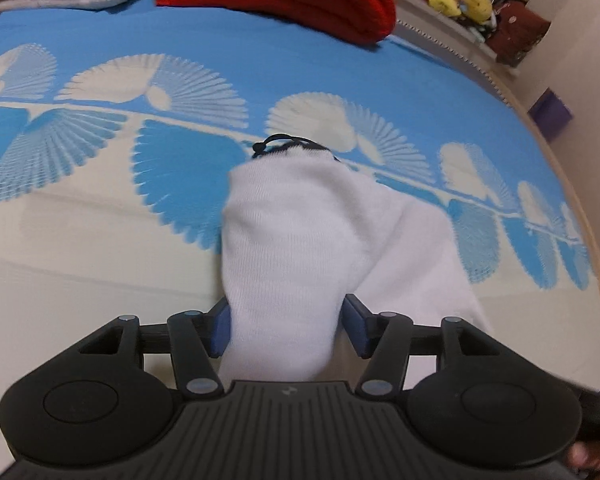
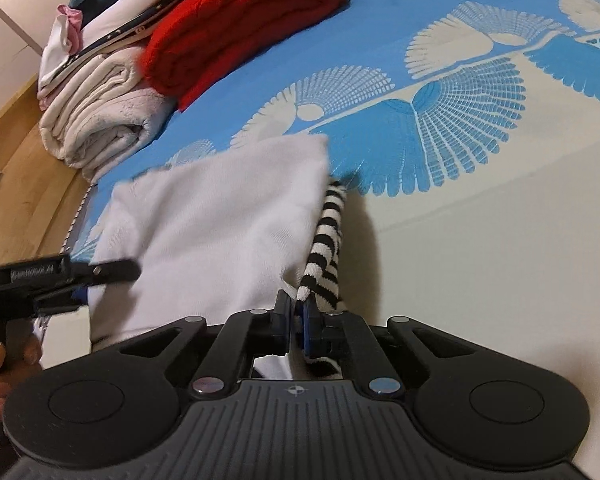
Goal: Fold small clothes
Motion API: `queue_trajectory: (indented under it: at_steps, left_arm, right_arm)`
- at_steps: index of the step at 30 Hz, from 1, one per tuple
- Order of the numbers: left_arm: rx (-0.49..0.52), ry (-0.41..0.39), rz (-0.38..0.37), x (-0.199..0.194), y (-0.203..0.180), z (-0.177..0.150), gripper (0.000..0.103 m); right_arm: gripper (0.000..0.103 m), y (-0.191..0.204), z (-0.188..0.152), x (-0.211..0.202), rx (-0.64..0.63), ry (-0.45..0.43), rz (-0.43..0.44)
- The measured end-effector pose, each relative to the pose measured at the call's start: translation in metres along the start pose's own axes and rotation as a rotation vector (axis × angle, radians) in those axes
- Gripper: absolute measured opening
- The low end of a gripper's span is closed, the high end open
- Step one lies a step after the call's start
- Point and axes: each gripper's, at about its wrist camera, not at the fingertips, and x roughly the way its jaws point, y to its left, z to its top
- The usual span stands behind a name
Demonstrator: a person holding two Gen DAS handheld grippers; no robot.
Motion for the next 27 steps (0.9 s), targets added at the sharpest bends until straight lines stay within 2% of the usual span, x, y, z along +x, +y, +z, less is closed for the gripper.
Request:
queue_trajectory:
  at_steps: [4,6,8,11,12,14,15,16,17,19,22,23,24,25,27]
  left_arm:
    - [0.091,-0.103,0.033,-0.027,0.007,-0.002,0.063]
    - [0.096,-0.108,0.028,-0.035,0.011,-0.002,0.063]
    - [0.095,-0.080,-0.017,-0.041,0.015,-0.007,0.063]
    - [0.148,0.030,-0.093,-0.037,0.013,-0.022,0.063]
    - [0.190,0.073,-0.093,-0.031,0.010,-0.029,0.063]
    - [0.308,0.168,0.031,-0.008,0.004,-0.048,0.063]
    - [0.369,0.201,0.097,0.003,0.002,-0.057,0.063]
    - [0.403,0.214,0.131,0.008,0.001,-0.063,0.064]
    - [0.405,0.204,0.134,0.005,0.001,-0.063,0.063]
    - [0.364,0.181,0.105,-0.009,0.003,-0.059,0.063]
    - [0.314,0.122,0.046,-0.033,0.004,-0.055,0.070]
    - [0.301,0.120,0.023,-0.037,0.005,-0.056,0.071]
    - [0.292,0.126,0.005,-0.040,0.005,-0.057,0.071]
    - [0.286,0.129,-0.005,-0.039,0.005,-0.058,0.071]
    - [0.277,0.142,-0.027,-0.039,0.006,-0.061,0.071]
  right_arm:
    - [0.005,0.007,-0.001,0.002,-0.033,0.005,-0.013]
    - [0.005,0.009,-0.004,0.000,-0.052,0.005,-0.040]
    - [0.005,0.006,-0.005,-0.004,-0.035,0.009,-0.055]
    - [0.005,0.005,-0.005,-0.008,-0.025,0.016,-0.079]
    - [0.005,0.005,-0.005,-0.008,-0.023,0.020,-0.088]
    - [0.005,0.005,-0.007,-0.008,-0.015,0.037,-0.098]
    - [0.005,0.004,-0.008,-0.006,-0.008,0.057,-0.095]
    - [0.005,0.004,-0.009,-0.004,-0.002,0.089,-0.075]
    - [0.005,0.006,-0.011,-0.001,-0.002,0.118,-0.059]
    - [0.007,0.013,-0.013,-0.006,-0.032,0.097,-0.092]
    - [0.015,0.020,-0.013,-0.020,-0.040,0.029,-0.094]
    - [0.031,0.021,-0.013,-0.024,-0.045,0.014,-0.105]
    - [0.055,0.022,-0.015,-0.026,-0.047,0.008,-0.125]
    - [0.063,0.021,-0.017,-0.026,-0.046,0.013,-0.133]
    - [0.063,0.020,-0.022,-0.020,-0.041,0.072,-0.103]
